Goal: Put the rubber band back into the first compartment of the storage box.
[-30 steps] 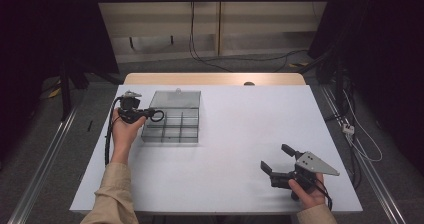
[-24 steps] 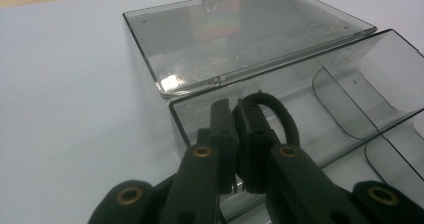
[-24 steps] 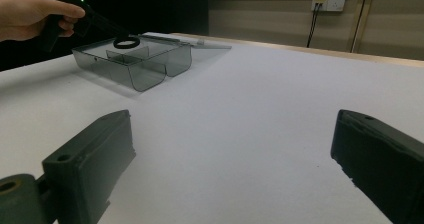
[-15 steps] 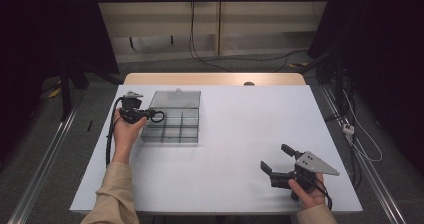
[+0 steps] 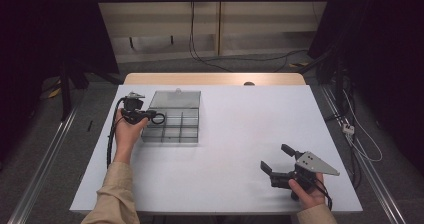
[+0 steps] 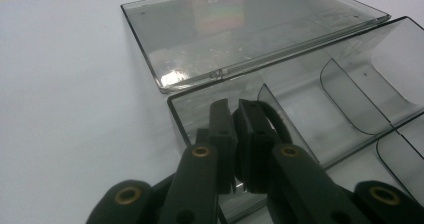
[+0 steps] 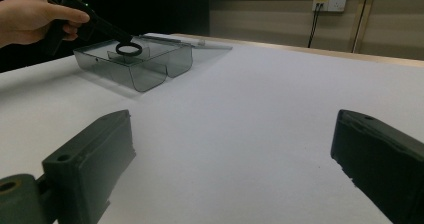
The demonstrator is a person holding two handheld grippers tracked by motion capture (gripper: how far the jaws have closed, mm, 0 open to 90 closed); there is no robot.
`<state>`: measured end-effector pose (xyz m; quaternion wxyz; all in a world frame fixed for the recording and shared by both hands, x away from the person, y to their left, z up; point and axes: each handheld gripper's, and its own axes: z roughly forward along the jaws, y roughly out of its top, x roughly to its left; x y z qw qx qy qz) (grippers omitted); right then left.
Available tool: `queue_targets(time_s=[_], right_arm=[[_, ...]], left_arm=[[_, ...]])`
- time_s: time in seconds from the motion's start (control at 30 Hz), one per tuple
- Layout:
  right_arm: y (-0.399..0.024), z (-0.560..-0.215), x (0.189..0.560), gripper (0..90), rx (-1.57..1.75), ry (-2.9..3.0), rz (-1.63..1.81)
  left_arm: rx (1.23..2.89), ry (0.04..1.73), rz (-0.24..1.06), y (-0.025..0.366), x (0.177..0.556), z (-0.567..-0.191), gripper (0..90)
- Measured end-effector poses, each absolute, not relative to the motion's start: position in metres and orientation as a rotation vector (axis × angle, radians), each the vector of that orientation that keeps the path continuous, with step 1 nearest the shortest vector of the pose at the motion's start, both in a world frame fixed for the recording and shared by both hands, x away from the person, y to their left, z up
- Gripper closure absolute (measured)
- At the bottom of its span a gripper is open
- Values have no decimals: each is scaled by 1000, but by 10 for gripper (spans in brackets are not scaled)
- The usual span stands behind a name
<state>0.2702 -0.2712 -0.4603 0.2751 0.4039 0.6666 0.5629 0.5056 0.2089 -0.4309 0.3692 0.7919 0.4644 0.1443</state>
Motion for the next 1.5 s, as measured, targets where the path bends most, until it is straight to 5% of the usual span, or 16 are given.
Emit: queue_targets(time_s=[0.73,1.5], right_arm=[[-271,-460,270,32,1079,1793,1515],[-270,-459,270,32,1075,1808,1516]], left_arm=[[2044,1175,372,205,505,-430,804],[2022,1104,295,194,481,-414,419]])
